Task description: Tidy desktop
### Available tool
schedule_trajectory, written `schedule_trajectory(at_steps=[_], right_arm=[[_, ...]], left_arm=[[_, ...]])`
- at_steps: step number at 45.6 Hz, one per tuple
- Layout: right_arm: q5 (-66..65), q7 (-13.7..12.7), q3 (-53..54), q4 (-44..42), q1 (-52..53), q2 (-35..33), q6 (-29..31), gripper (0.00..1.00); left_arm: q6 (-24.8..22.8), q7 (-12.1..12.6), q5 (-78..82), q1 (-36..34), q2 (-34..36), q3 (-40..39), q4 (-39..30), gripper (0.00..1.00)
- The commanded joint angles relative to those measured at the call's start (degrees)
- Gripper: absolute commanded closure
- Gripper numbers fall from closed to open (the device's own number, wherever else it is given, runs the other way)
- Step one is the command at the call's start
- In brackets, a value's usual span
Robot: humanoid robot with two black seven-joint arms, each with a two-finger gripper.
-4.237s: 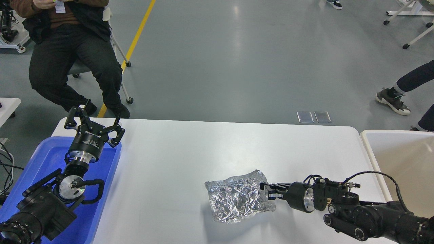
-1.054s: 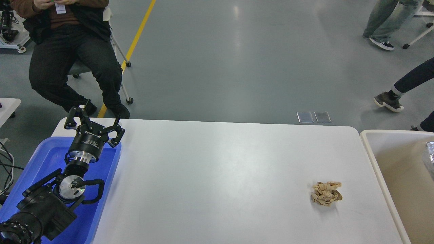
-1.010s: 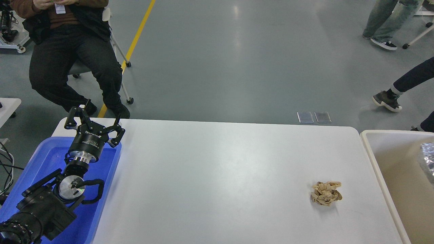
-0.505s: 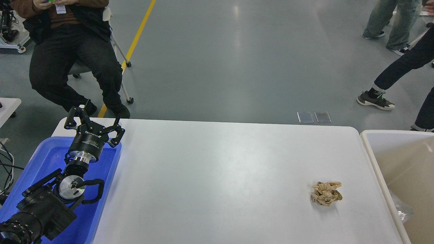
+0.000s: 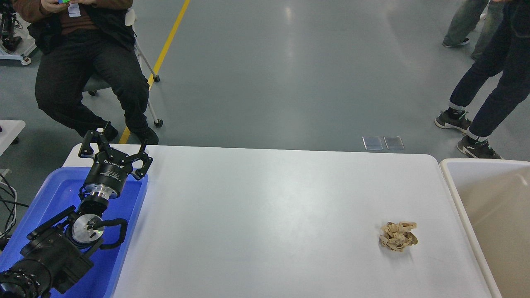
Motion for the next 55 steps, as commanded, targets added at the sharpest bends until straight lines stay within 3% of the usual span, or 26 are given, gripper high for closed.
schedule_trajectory(at_steps=[1,6,11,16,20,41,55], right_arm=[[6.19,-0.1,13.52,0.56,8.39,0.9,1.37,0.0],[7.42,-1.42,18.53,0.65,12.97,1.52,8.12,0.0],[12.34,-5.8,26.62,1.35,15.43,2.48,17.88,0.0],[15.24,-11.7,31.28,3.02,18.42,5.38,20.62,0.0],[16.48,-13.63,33.31,4.87,19.65,8.54,21.06,0.0],[19.64,-13.55,34.54,11.37,20.71,25.42,21.24,0.0],[19.82,-13.55,40.25,24.98,14.48,26.57,21.5,0.0]], left_arm=[[0.05,0.0,0.02,0.01,-0.01,0.0,0.0,0.0],[0.05,0.0,0.02,0.01,-0.01,0.0,0.0,0.0],[0.05,0.0,0.02,0.01,-0.01,0.0,0.0,0.0],[0.05,0.0,-0.07,0.01,-0.01,0.0,0.0,0.0],[0.05,0.0,0.02,0.01,-0.01,0.0,0.0,0.0],[0.05,0.0,0.02,0.01,-0.01,0.0,0.0,0.0],[0.05,0.0,0.02,0.01,-0.01,0.0,0.0,0.0]])
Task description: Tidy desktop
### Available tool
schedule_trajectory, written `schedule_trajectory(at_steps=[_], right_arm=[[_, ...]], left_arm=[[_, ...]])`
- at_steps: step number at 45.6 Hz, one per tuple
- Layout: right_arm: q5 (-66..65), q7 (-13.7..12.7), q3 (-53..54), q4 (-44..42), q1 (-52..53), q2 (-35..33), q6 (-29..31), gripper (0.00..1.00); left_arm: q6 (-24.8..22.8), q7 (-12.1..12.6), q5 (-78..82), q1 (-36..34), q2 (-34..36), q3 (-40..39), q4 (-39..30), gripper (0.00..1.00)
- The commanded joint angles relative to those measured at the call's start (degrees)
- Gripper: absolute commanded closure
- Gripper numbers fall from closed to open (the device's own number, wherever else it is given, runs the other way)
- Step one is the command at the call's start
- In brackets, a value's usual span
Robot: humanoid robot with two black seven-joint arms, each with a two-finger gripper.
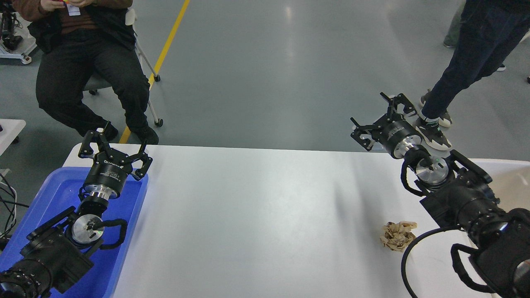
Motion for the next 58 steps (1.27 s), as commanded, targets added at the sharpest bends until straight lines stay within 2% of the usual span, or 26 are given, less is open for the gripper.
schedule_trajectory(at_steps=[1,9,31,36,48,58], right_arm=[[0.41,-0.17,5.41,11.22,-5.09,2.03,0.32,0.0],[0.23,0.26,6.56,18.35,-9.75,2.47,0.49,0.0],[-2.4,0.44,5.5,17.56,-11.33,3.35,0.67,0.0],[-5.65,0.53,5.68,16.51,-11.6,3.35,0.4,0.0],[-7.5,0.53,5.76,7.81,-8.26,3.26,0.58,0.0],[-7.5,0.53,5.68,7.01,-8.26,3.09,0.75,0.0]], left_arm=[[-0.01,0.0,-0.05,0.0,-0.01,0.0,0.0,0.0],[-0.01,0.0,-0.05,0.0,-0.01,0.0,0.0,0.0],[-0.01,-0.09,0.04,0.0,-0.01,0.0,0.0,0.0],[-0.01,-0.09,0.04,0.0,-0.01,0.0,0.0,0.0],[-0.01,0.0,-0.05,0.0,-0.01,0.0,0.0,0.0],[-0.1,-0.09,0.04,0.0,-0.01,0.0,0.0,0.0]])
